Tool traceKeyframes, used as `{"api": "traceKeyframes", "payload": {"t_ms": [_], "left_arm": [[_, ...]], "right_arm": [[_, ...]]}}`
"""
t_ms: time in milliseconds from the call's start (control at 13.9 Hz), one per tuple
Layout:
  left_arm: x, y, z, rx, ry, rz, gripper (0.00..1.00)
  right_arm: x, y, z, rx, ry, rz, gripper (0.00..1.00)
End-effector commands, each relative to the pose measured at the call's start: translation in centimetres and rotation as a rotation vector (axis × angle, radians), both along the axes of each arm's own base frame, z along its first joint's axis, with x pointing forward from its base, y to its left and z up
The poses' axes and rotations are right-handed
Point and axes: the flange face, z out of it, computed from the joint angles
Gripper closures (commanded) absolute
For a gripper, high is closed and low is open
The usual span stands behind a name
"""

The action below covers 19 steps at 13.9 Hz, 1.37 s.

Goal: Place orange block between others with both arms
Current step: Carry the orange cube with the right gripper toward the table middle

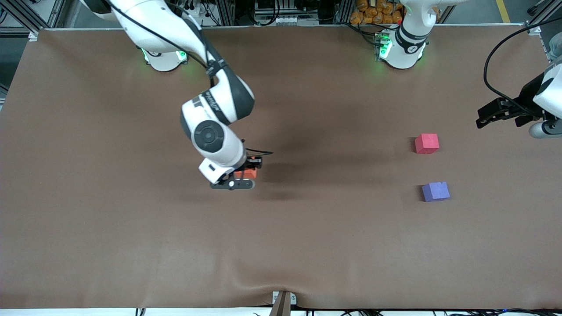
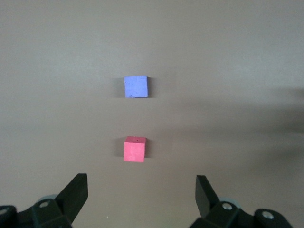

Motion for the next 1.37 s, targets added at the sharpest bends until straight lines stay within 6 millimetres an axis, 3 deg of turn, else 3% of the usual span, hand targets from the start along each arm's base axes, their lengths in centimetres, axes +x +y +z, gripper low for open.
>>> {"api": "traceKeyframes", "payload": {"t_ms": [0,361,577,1010,1298], "left_arm": [[0.3,0.0,0.1,-0.021,0.009,-0.02,0.0],[0.5,-0.3,-0.3,-0.023,0.017,-0.026,0.0],[0.7,-0.3,-0.5,-0.023,0.02,-0.026,0.0],[0.7,-0.4,-0.7,-0.023,0.023,-0.027,0.0],[0.8,-0.5,-1.0,-0.023,0.028,-0.029,0.0]], "right_arm": [[-1.2,3.3,-0.9,0.015,-0.021,-0.033,1.0],[-3.7,8.4,-3.4,0.033,-0.061,0.039,1.0],[-5.2,10.8,-6.0,0.013,-0.047,0.024,1.0],[-6.6,12.2,-9.4,-0.003,-0.046,-0.01,1.0],[-6.6,12.0,-11.2,-0.011,-0.049,-0.012,0.97]]}}
